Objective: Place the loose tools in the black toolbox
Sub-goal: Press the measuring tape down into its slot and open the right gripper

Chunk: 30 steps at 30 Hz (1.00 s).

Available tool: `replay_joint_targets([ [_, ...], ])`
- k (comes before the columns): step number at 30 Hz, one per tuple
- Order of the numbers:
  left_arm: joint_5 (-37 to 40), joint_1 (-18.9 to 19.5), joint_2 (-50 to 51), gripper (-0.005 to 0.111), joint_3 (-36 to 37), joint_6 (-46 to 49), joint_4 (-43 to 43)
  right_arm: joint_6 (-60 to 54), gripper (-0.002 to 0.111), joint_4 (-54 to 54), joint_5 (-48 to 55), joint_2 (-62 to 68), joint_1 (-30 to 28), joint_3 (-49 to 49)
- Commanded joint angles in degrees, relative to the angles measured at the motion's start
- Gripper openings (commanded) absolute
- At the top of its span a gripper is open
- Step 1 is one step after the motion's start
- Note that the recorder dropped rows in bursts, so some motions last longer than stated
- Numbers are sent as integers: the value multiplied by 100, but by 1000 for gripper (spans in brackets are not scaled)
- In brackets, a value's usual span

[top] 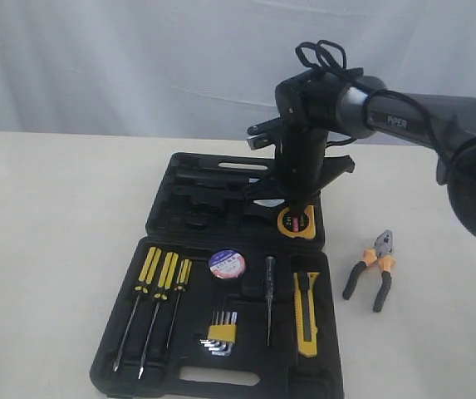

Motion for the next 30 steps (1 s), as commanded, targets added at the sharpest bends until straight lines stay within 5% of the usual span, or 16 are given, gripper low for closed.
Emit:
replay_joint_targets([
  [1, -31, -27, -7, 0, 15, -33, 0, -39, -1, 0, -134, 228, -27, 67],
  [30, -31, -27, -7, 0, 15, -33, 0, -365, -1, 378, -383, -72, -364, 67],
])
